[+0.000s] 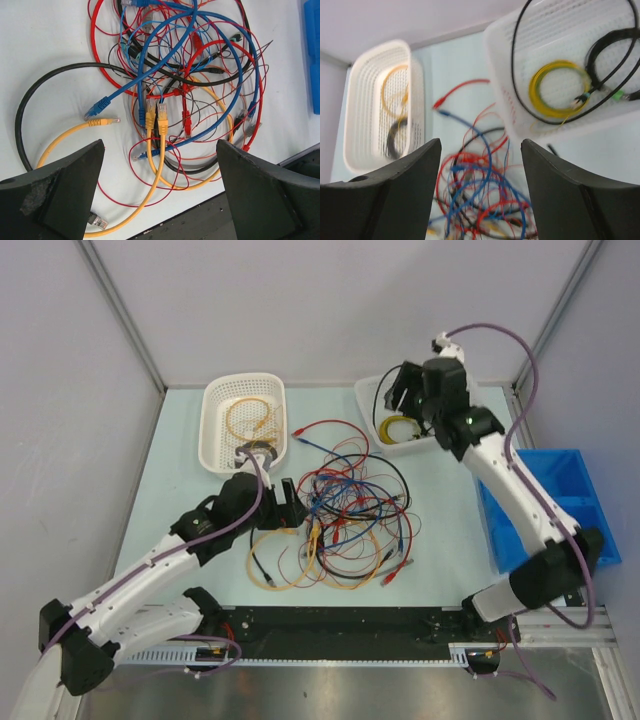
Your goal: Untangle the cables
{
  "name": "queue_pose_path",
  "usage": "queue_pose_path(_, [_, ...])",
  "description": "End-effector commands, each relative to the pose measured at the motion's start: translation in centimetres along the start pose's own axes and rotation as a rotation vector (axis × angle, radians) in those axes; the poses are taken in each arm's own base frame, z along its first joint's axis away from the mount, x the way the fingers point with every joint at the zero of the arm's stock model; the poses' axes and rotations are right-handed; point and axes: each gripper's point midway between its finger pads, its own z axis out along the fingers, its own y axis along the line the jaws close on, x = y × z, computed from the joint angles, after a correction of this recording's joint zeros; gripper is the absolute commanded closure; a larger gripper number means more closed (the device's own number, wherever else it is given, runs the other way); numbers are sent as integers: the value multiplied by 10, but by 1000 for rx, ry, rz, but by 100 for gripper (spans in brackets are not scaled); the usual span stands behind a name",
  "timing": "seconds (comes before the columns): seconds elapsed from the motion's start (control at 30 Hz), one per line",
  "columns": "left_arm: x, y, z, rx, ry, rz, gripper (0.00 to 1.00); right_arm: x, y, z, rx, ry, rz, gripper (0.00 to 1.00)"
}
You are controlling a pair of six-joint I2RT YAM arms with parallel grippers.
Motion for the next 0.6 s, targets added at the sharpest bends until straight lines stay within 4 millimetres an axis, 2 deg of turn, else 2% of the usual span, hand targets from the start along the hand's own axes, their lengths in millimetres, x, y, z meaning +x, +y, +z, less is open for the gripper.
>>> queue_pose_path(0.0, [-22, -9, -3, 18, -41, -6, 0, 55, 27, -52, -71, -6, -146, 30])
queue_pose_path(0.03, [-22, -7, 1, 13, -33, -9, 0, 90, 17, -51, -53, 46, -206, 30])
queue_pose_path(0.07, [-15, -5, 10, 0, -1, -9, 1, 107, 34, -70, -118, 53, -243, 31])
queue_pose_path(0.1, [-11, -7, 15, 15, 16, -11, 1, 122, 35, -74, -133, 74, -261, 31])
queue_pose_path(0.13, [-7, -7, 21, 17, 37, -13, 1, 146, 30, -77, -137, 123, -262, 31])
queue_pose_path(0.17, [1, -7, 29, 13, 67, -19, 2, 164, 38, -86, -194, 179, -273, 31])
queue_pose_path(0.27, [13, -12, 44, 54, 106, -35, 4, 199, 23, -92, -163, 276, -289, 34])
queue_pose_path(0.37, [26, -10, 61, 52, 156, -39, 6, 223, 16, -103, -176, 315, -302, 34])
queue_pose_path(0.47, [34, -5, 75, 26, 181, -27, 7, 232, 14, -110, -198, 317, -280, 34])
queue_pose_path(0.5, [42, 1, 83, -1, 212, -23, 7, 232, 14, -113, -202, 316, -274, 34])
queue_pose_path(0.57, [48, 2, 87, -14, 253, -21, 11, 234, 12, -115, -202, 322, -269, 34])
